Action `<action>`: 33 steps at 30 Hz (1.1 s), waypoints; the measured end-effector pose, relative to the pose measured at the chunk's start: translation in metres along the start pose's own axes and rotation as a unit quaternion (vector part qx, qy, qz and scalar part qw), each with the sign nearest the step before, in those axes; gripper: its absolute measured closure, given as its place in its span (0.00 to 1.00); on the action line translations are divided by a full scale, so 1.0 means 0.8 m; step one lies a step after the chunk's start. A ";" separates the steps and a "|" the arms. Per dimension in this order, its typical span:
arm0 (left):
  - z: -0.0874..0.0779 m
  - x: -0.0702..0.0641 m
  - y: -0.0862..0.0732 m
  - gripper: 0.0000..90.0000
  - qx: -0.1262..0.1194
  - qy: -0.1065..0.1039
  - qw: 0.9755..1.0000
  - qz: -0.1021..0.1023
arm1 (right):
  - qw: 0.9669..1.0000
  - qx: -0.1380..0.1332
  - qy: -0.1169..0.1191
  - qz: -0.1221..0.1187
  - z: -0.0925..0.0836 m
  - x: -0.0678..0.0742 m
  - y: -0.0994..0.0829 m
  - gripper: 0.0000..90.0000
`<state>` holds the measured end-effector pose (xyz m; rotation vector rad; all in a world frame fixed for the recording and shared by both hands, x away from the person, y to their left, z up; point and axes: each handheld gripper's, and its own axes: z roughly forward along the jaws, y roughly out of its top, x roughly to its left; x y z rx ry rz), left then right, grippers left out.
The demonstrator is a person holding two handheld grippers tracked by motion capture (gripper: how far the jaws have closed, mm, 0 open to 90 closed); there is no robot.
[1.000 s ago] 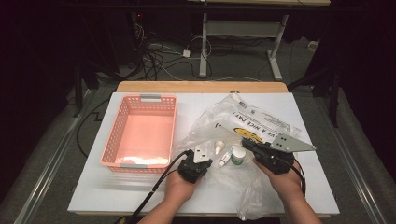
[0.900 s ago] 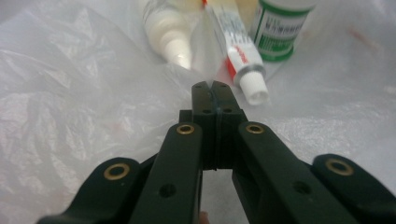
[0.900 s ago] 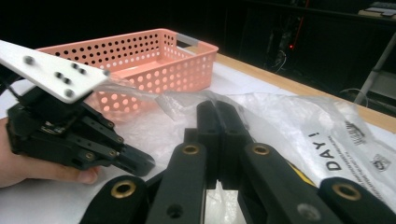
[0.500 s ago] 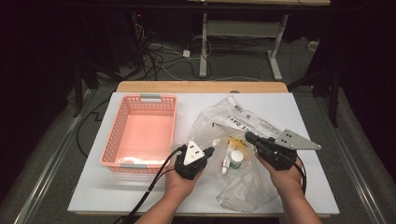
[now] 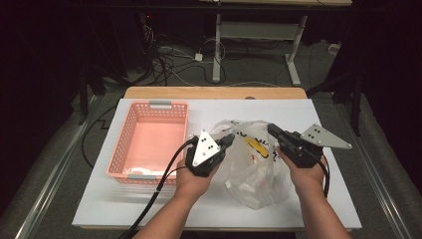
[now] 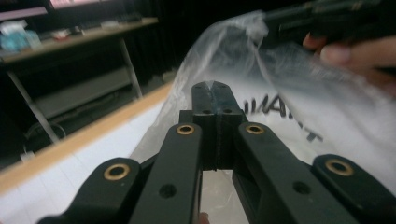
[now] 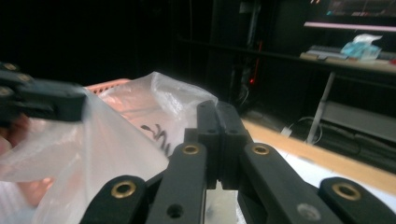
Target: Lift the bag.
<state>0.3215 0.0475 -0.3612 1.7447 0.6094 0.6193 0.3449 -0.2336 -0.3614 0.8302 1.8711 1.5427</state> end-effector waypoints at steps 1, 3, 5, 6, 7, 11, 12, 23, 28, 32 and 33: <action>0.000 0.003 0.009 0.98 -0.004 0.004 1.000 0.003 | 1.000 -0.005 -0.002 -0.002 0.001 -0.002 0.005 1.00; 0.000 0.009 0.027 0.98 -0.010 0.015 1.000 0.017 | 1.000 -0.014 -0.006 0.001 0.004 -0.006 0.014 1.00; 0.002 0.014 0.041 0.98 -0.018 0.020 0.999 0.021 | 1.000 -0.022 -0.010 0.003 0.007 -0.009 0.022 1.00; 0.002 0.017 0.048 0.98 -0.023 0.022 0.999 0.020 | 1.000 -0.028 -0.011 0.001 0.009 -0.011 0.026 1.00; 0.002 0.019 0.054 0.98 -0.029 0.024 0.999 0.022 | 0.999 -0.032 -0.015 0.004 0.010 -0.012 0.029 1.00; 0.002 0.024 0.079 0.98 -0.056 0.027 0.998 0.019 | 0.998 -0.051 -0.018 0.010 0.013 -0.015 0.041 1.00; 0.001 0.024 0.085 0.98 -0.065 0.026 0.997 0.018 | 0.998 -0.057 -0.019 0.012 0.013 -0.016 0.044 1.00; -0.003 0.025 0.142 0.98 -0.119 0.028 0.992 0.030 | 0.992 -0.120 -0.038 0.005 -0.007 -0.018 0.099 1.00; 0.005 0.041 0.152 0.98 -0.115 0.046 0.992 0.025 | 0.988 -0.142 -0.057 -0.002 -0.012 -0.028 0.130 1.00; 0.026 0.058 0.130 0.98 -0.077 0.063 0.995 0.014 | 0.990 -0.126 -0.065 0.002 -0.002 -0.039 0.130 1.00; 0.030 0.062 0.121 0.98 -0.070 0.065 0.995 0.007 | 0.991 -0.118 -0.067 0.004 0.003 -0.042 0.125 1.00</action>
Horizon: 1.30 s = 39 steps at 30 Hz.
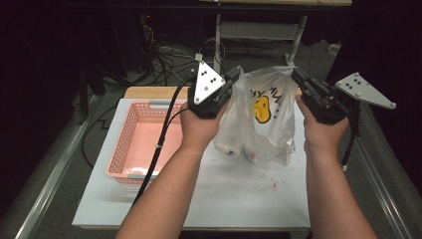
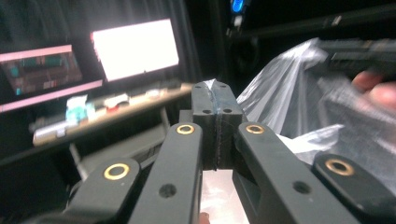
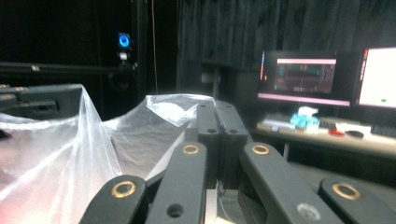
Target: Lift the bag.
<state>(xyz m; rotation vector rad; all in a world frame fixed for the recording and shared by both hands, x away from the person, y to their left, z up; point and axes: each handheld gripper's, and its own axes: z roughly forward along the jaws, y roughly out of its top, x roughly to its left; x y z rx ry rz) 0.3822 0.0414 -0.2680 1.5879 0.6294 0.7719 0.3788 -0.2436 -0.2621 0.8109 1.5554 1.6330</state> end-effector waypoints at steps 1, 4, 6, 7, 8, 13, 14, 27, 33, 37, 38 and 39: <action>0.003 0.003 -0.010 0.98 0.011 0.002 1.000 -0.004 | 1.000 0.007 -0.002 0.001 0.003 -0.003 -0.008 1.00; 0.008 0.009 -0.037 0.98 0.037 0.005 0.999 -0.013 | 0.999 0.031 -0.009 0.013 0.012 -0.010 -0.034 1.00; 0.009 0.011 -0.049 0.98 0.049 0.003 0.999 -0.015 | 0.999 0.047 -0.012 0.020 0.016 -0.014 -0.050 1.00; 0.008 0.011 -0.053 0.98 0.055 0.003 0.998 -0.016 | 0.998 0.054 -0.013 0.018 0.018 -0.016 -0.056 1.00; 0.007 0.011 -0.056 0.97 0.058 0.002 0.998 -0.016 | 0.998 0.060 -0.014 0.021 0.020 -0.016 -0.061 1.00; -0.006 0.007 -0.062 0.84 0.069 -0.013 0.997 -0.024 | 0.997 0.080 -0.014 0.019 0.023 -0.018 -0.076 1.00; -0.010 0.006 -0.063 0.80 0.066 -0.016 0.997 -0.028 | 0.996 0.083 -0.013 0.019 0.023 -0.017 -0.077 1.00; -0.112 -0.004 -0.089 0.48 0.075 -0.026 0.995 -0.052 | 0.997 0.079 -0.006 0.002 0.008 -0.012 -0.067 1.00; -0.115 -0.011 -0.125 0.42 0.106 -0.038 0.991 -0.077 | 0.997 0.071 0.005 0.002 -0.002 -0.006 -0.061 0.93; -0.111 -0.017 -0.148 0.35 0.124 -0.054 0.986 -0.093 | 0.998 0.062 0.016 -0.005 -0.019 -0.001 -0.052 0.81; -0.110 -0.019 -0.152 0.34 0.128 -0.057 0.986 -0.095 | 0.998 0.060 0.017 -0.006 -0.025 -0.001 -0.051 0.78; -0.110 -0.021 -0.157 0.32 0.132 -0.059 0.985 -0.096 | 0.998 0.060 0.020 -0.007 -0.030 -0.001 -0.051 0.77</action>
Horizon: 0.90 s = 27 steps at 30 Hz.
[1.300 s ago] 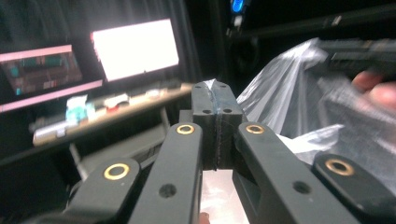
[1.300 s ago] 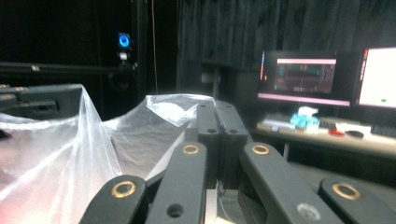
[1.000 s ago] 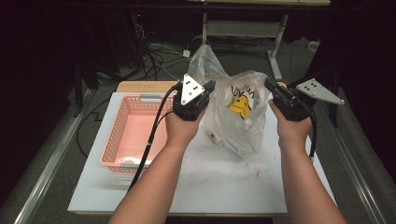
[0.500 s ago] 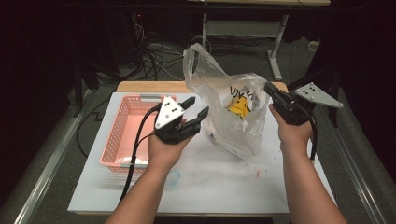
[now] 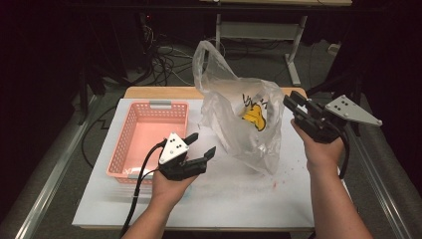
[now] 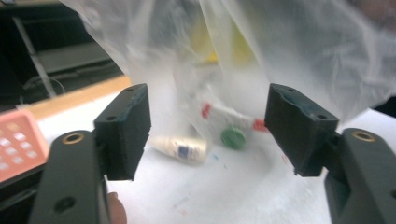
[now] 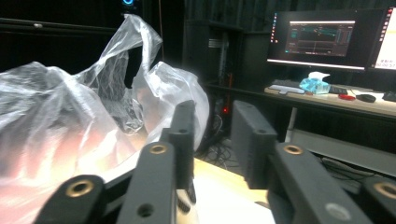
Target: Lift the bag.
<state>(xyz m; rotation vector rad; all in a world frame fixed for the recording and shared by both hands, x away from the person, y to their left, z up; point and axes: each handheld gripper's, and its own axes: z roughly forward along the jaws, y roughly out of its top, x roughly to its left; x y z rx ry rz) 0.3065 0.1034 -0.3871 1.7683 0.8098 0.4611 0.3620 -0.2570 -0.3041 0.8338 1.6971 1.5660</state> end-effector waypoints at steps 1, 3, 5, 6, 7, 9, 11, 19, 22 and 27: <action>0.002 -0.001 -0.004 0.31 0.005 -0.002 1.000 0.002 | 1.000 0.003 0.001 -0.002 -0.005 0.001 -0.001 0.74; 0.006 -0.003 -0.013 0.31 0.015 -0.007 1.000 0.003 | 1.000 0.017 0.008 -0.005 -0.011 0.003 -0.008 0.69; 0.010 -0.005 -0.021 0.28 0.023 -0.012 1.000 -0.001 | 1.000 0.027 0.008 -0.008 -0.017 0.004 -0.019 0.66; 0.012 -0.005 -0.024 0.26 0.027 -0.016 0.999 -0.005 | 0.999 0.033 0.007 -0.004 -0.019 0.004 -0.025 0.63; 0.013 -0.006 -0.026 0.24 0.031 -0.018 0.999 -0.007 | 0.999 0.040 0.008 -0.004 -0.022 0.003 -0.031 0.60; 0.014 -0.008 -0.030 0.20 0.036 -0.018 0.999 -0.005 | 0.999 0.050 0.011 0.002 -0.025 0.003 -0.045 0.56; 0.015 -0.010 -0.032 0.17 0.039 -0.019 0.999 -0.003 | 0.998 0.064 0.014 0.007 -0.028 0.003 -0.060 0.49; 0.020 -0.013 -0.038 0.06 0.056 -0.016 0.998 -0.004 | 0.993 0.115 0.013 0.032 -0.040 0.004 -0.123 0.23; 0.021 -0.015 -0.039 0.00 0.055 -0.013 0.998 -0.002 | 0.990 0.136 0.004 0.036 -0.046 0.004 -0.144 0.17; 0.022 -0.015 -0.044 0.00 0.063 -0.014 0.998 -0.003 | 0.987 0.159 0.001 0.036 -0.055 0.005 -0.171 0.06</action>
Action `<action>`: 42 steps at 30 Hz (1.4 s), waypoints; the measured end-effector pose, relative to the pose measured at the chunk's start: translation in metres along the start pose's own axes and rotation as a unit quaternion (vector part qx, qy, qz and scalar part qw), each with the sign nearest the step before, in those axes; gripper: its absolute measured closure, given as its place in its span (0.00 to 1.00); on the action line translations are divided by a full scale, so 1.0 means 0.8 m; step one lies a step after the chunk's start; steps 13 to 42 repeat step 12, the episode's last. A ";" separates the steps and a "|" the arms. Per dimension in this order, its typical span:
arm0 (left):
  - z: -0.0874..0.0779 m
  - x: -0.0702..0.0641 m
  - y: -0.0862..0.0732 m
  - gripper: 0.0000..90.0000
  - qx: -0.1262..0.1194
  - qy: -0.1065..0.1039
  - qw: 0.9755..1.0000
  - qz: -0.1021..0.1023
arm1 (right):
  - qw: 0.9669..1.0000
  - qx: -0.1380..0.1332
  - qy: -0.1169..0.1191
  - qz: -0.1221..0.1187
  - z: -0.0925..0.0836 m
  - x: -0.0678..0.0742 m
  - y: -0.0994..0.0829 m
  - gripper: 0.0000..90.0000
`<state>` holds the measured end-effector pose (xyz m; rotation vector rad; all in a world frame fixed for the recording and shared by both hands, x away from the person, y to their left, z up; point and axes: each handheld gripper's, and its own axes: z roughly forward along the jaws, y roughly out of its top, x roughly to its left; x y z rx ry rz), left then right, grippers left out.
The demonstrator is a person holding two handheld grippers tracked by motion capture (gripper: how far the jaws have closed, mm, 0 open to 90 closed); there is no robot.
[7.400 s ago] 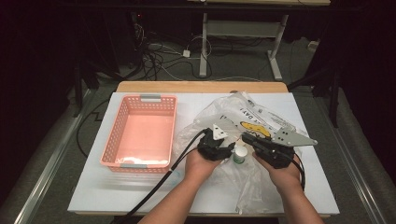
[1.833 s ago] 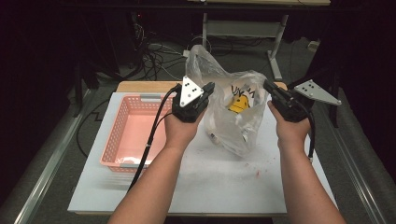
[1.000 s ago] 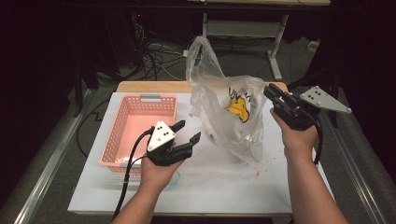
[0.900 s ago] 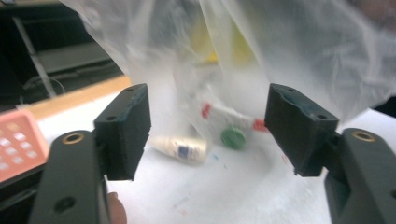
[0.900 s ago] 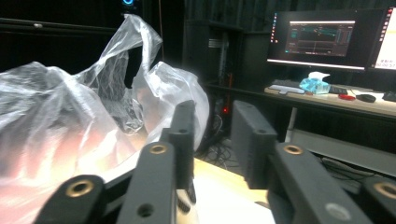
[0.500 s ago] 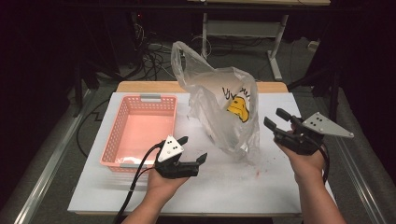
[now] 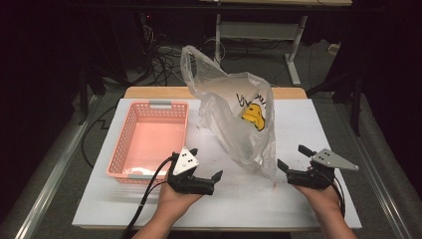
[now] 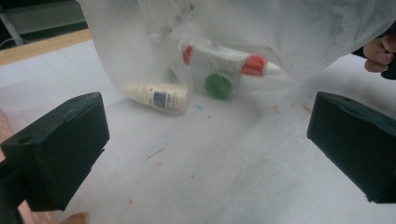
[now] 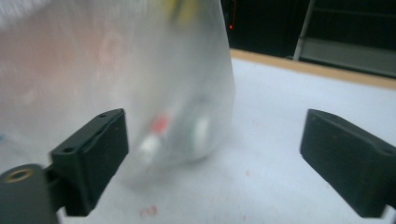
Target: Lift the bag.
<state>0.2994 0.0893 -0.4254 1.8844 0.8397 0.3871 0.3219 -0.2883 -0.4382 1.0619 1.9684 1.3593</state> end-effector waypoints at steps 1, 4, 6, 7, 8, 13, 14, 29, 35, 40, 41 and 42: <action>0.000 0.000 -0.001 0.00 0.000 0.000 1.000 0.001 | 1.000 0.005 0.000 0.002 0.000 0.001 -0.005 0.04; 0.001 -0.002 -0.005 0.00 0.002 0.000 1.000 0.002 | 1.000 0.008 -0.002 0.003 -0.001 0.001 -0.015 0.00; 0.000 -0.004 -0.007 0.00 -0.001 -0.004 1.000 0.003 | 1.000 0.009 -0.003 0.003 -0.001 0.001 -0.021 0.00; 0.000 -0.004 -0.008 0.00 -0.002 -0.005 1.000 0.003 | 1.000 0.010 -0.001 0.007 -0.001 0.001 -0.022 0.00; -0.001 -0.004 -0.009 0.00 -0.002 -0.004 1.000 0.002 | 1.000 0.009 -0.003 0.007 -0.001 0.000 -0.022 0.00; -0.003 -0.001 -0.011 0.00 -0.003 0.005 1.000 -0.001 | 1.000 0.003 -0.012 0.009 -0.004 -0.004 -0.024 0.00; -0.003 -0.001 -0.011 0.00 -0.003 0.005 1.000 -0.001 | 1.000 0.003 -0.012 0.009 -0.004 -0.004 -0.024 0.00; -0.003 -0.001 -0.011 0.00 -0.003 0.005 1.000 -0.001 | 1.000 0.003 -0.012 0.009 -0.004 -0.004 -0.024 0.00; -0.003 -0.001 -0.011 0.00 -0.003 0.005 1.000 -0.001 | 1.000 0.003 -0.012 0.009 -0.004 -0.004 -0.024 0.00; -0.003 -0.001 -0.011 0.00 -0.003 0.005 1.000 -0.001 | 1.000 0.003 -0.012 0.009 -0.004 -0.004 -0.024 0.00; -0.003 -0.001 -0.011 0.00 -0.003 0.005 1.000 -0.001 | 1.000 0.003 -0.012 0.009 -0.004 -0.004 -0.024 0.00; -0.003 -0.001 -0.011 0.00 -0.003 0.005 1.000 -0.001 | 1.000 0.003 -0.012 0.009 -0.004 -0.004 -0.024 0.00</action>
